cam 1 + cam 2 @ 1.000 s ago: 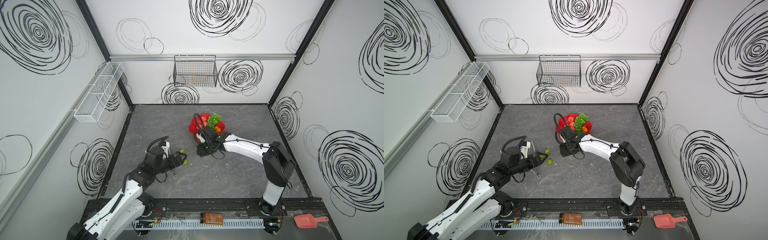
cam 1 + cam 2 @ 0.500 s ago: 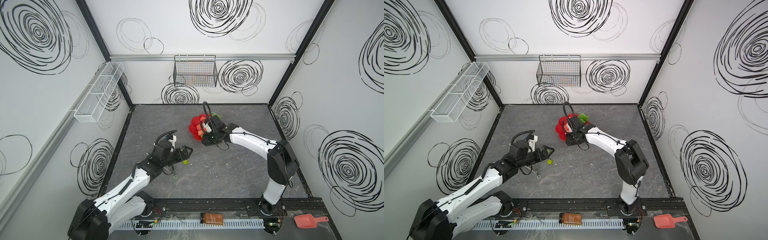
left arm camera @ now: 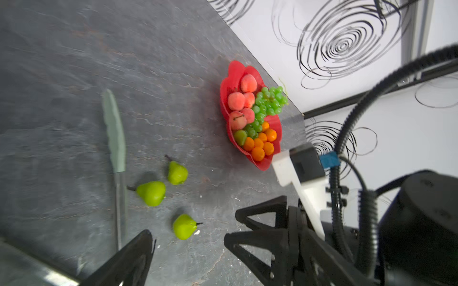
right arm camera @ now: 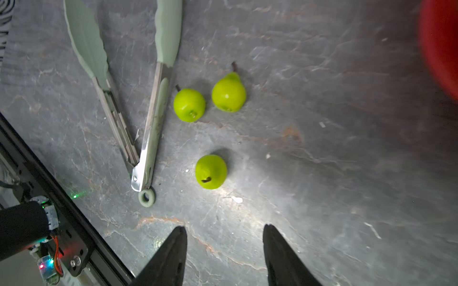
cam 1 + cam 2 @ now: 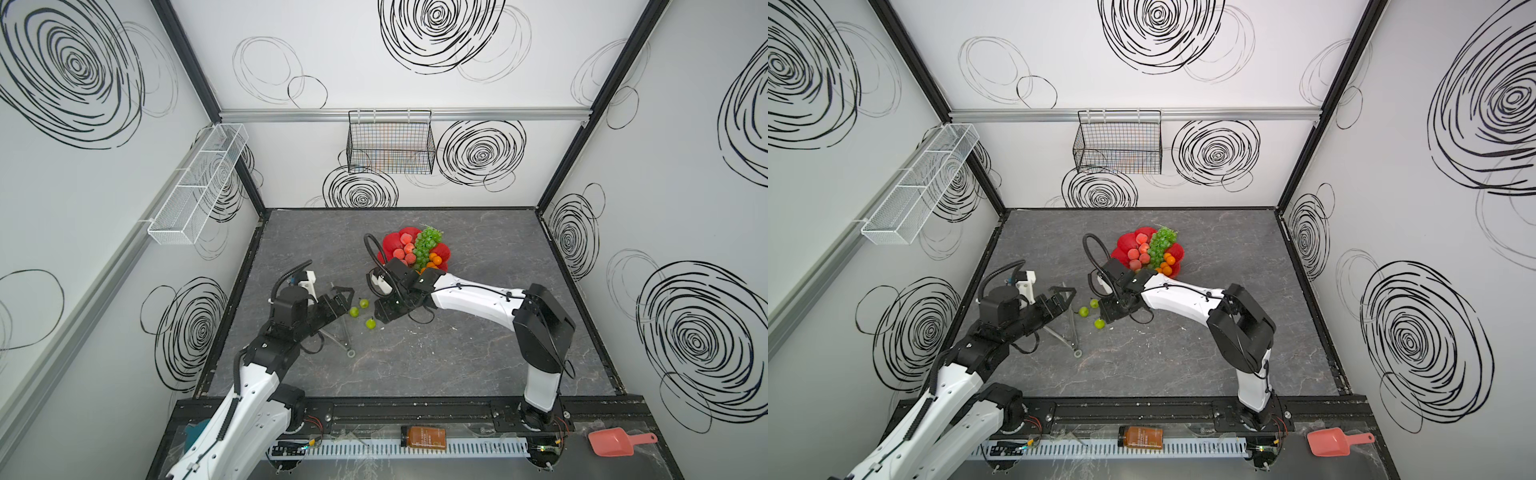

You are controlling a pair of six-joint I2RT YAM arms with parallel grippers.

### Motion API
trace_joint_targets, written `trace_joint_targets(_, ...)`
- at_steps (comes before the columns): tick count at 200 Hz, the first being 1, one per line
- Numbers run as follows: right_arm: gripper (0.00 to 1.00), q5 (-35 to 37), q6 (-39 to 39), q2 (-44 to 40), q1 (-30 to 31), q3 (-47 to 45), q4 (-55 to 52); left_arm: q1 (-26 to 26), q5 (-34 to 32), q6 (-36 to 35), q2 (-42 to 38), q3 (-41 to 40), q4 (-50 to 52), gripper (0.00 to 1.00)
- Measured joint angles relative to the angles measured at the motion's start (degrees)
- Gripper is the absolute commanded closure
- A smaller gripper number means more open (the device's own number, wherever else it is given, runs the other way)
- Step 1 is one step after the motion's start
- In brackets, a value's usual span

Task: Arrange fruit in a fruit bowl
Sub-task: Pick up the fruit from the center of the table.

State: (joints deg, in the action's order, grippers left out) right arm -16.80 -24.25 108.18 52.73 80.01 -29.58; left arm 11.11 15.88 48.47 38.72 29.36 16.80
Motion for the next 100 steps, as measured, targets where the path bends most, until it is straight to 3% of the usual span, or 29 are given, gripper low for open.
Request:
trace_joint_targets(44, 0.44, -0.35, -0.46, 6.36, 1.73, 3.45, 0.07, -10.23, 3.34, -2.23, -2.47, -0.02, 8.07, 0.04)
trace_joint_targets(100, 0.47, -0.42, -0.61, 10.03, 2.08, 6.05, -0.04, -12.74, 6.45, -4.46, -2.29, -0.02, 10.45, 0.04)
